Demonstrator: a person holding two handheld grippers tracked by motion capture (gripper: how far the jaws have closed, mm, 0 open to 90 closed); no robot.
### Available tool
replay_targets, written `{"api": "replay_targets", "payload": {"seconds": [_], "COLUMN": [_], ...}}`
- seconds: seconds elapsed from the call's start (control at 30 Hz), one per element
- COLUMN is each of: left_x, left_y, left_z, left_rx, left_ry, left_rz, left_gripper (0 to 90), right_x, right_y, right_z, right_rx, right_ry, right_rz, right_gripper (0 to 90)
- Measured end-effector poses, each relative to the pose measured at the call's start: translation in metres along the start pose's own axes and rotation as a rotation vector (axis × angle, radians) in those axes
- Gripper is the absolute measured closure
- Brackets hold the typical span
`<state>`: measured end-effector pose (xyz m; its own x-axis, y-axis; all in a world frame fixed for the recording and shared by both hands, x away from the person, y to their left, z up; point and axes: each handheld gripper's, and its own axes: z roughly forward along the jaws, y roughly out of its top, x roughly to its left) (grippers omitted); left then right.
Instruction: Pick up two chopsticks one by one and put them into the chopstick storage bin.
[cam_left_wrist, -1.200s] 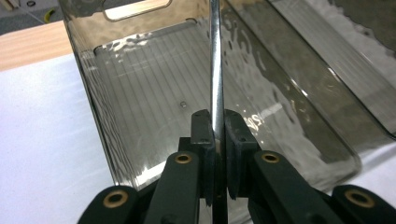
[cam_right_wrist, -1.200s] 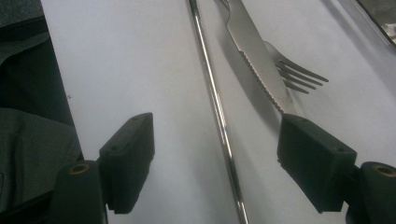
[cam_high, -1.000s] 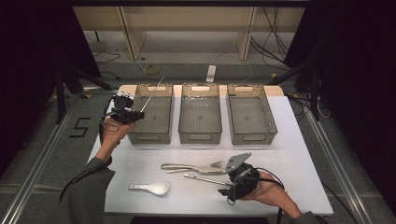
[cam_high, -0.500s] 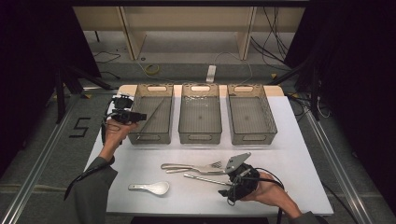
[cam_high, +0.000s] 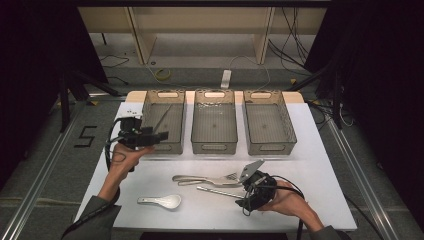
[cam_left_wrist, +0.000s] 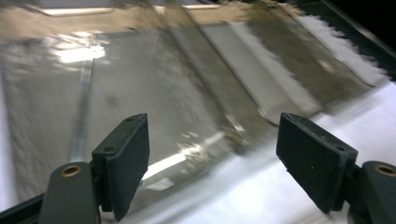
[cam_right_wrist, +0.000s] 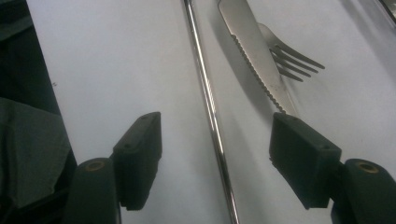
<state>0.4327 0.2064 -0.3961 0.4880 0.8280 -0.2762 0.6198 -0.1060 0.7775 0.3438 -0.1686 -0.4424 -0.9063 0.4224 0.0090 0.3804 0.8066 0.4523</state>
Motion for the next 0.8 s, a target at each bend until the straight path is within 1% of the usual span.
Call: {"api": "replay_targets", "payload": {"seconds": [0.03,0.07,0.1,0.13,0.17,0.2,0.27,0.33,0.37,0.47,0.5,0.53,0.57,0.6,0.63,0.67,0.7,0.8], "left_x": [-0.003,-0.006,-0.009,-0.013,-0.016,-0.019,-0.025,-0.031,-0.034,-0.042,-0.044,-0.046,-0.048,-0.050,-0.052,-0.053,-0.055,-0.058], "left_y": [-0.004,-0.008,-0.011,-0.014,-0.018,-0.022,-0.029,-0.035,-0.037,-0.041,-0.043,-0.044,-0.046,-0.047,-0.048,-0.050,-0.051,-0.056], "left_z": [-0.003,-0.005,-0.007,-0.008,-0.008,-0.009,-0.008,-0.006,-0.006,-0.006,-0.007,-0.007,-0.008,-0.009,-0.010,-0.011,-0.012,-0.015], "left_rx": [-0.011,-0.029,-0.033,-0.031,-0.033,-0.029,-0.019,-0.012,-0.007,-0.008,-0.014,-0.018,-0.024,-0.023,-0.026,-0.028,-0.027,-0.017], "left_ry": [0.008,-0.002,-0.021,-0.024,-0.019,-0.025,-0.051,-0.069,-0.076,-0.090,-0.097,-0.101,-0.105,-0.108,-0.112,-0.119,-0.126,-0.129], "left_rz": [0.008,0.002,0.003,0.024,0.041,0.055,0.074,0.101,0.114,0.150,0.158,0.169,0.173,0.181,0.189,0.193,0.196,0.209], "left_gripper": [24.4,24.3,24.3,24.2,23.7,23.3,21.9,21.2,20.7,19.4,19.3,19.1,18.9,18.8,18.4,18.2,17.9,17.6], "right_x": [0.000,0.000,0.000,0.000,0.000,0.000,0.000,0.000,0.000,0.000,-0.002,0.000,-0.001,-0.001,0.000,-0.001,-0.001,-0.002], "right_y": [0.001,0.003,0.004,0.004,0.005,0.006,0.007,0.009,0.010,0.013,0.014,0.015,0.016,0.017,0.019,0.019,0.020,0.022], "right_z": [0.001,0.003,0.004,0.004,0.005,0.006,0.007,0.009,0.010,0.014,0.016,0.016,0.017,0.018,0.018,0.020,0.021,0.024], "right_rx": [0.010,0.021,0.035,0.047,0.048,0.054,0.069,0.083,0.092,0.113,0.114,0.126,0.123,0.126,0.143,0.134,0.142,0.160], "right_ry": [-0.005,-0.012,-0.014,-0.011,-0.016,-0.012,-0.013,-0.026,-0.027,-0.023,-0.025,-0.018,-0.017,-0.014,-0.013,-0.016,-0.013,-0.005], "right_rz": [-0.008,-0.014,-0.024,-0.032,-0.035,-0.033,-0.037,-0.052,-0.063,-0.063,-0.102,-0.073,-0.091,-0.095,-0.080,-0.108,-0.100,-0.111], "right_gripper": [37.1,38.5,39.9,41.6,43.4,45.0,47.4,49.4,50.9,56.1,57.5,58.8,59.9,60.9,61.9,63.0,64.0,66.7]}}
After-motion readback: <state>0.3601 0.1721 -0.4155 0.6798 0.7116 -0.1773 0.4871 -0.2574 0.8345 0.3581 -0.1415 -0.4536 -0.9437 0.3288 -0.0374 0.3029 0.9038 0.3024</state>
